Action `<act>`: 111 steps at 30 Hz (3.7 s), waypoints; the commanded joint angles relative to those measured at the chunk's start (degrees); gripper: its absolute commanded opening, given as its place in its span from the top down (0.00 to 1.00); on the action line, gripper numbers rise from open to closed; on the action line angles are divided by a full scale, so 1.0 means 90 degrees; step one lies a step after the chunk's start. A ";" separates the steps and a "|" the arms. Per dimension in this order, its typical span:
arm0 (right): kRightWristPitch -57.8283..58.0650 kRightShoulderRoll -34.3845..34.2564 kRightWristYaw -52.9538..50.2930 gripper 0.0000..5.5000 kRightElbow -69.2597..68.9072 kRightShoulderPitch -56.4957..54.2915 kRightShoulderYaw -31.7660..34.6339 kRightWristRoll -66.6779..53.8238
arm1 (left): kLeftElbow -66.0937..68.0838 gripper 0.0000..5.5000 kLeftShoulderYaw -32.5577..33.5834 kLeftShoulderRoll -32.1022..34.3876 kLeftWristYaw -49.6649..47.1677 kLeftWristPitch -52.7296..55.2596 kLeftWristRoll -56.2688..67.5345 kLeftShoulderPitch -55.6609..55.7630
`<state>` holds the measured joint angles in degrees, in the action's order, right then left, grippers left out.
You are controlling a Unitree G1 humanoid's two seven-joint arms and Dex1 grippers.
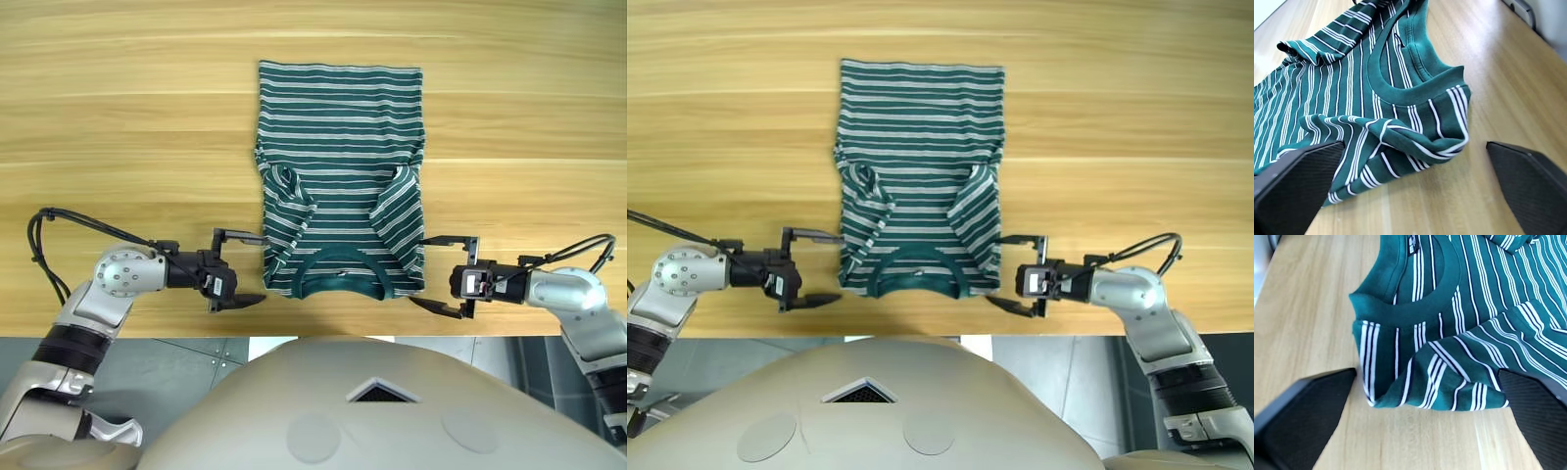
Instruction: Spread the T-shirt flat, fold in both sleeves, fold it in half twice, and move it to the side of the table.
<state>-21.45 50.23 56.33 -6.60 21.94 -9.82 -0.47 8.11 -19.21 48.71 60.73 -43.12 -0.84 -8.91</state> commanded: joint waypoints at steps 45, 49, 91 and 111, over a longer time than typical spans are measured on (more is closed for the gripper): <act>0.0268 -0.0241 -0.0038 0.99 0.0003 -0.0427 -0.0484 0.0195 | 0.0224 1.00 -0.0448 0.0033 0.0241 0.0112 0.0149 0.0382; 0.0280 -0.0255 -0.0032 0.99 -0.0001 -0.0457 -0.0500 0.0204 | 0.0290 1.00 -0.0449 0.0044 0.0320 0.0048 0.0200 0.0410; -0.0407 0.0702 0.1142 0.99 -0.2205 0.1190 0.0961 -0.1866 | -0.2125 1.00 0.0545 0.1594 0.1724 -0.0383 0.3204 -0.1435; 0.1198 -0.0692 -0.0490 0.99 -0.0413 -0.2395 0.0455 -0.0599 | 0.0309 1.00 0.1162 -0.0741 0.0934 0.1350 0.2733 0.1720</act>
<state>-11.59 45.31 52.99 -12.64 3.60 -3.89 -8.88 8.32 -9.58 43.67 70.47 -32.01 26.11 3.44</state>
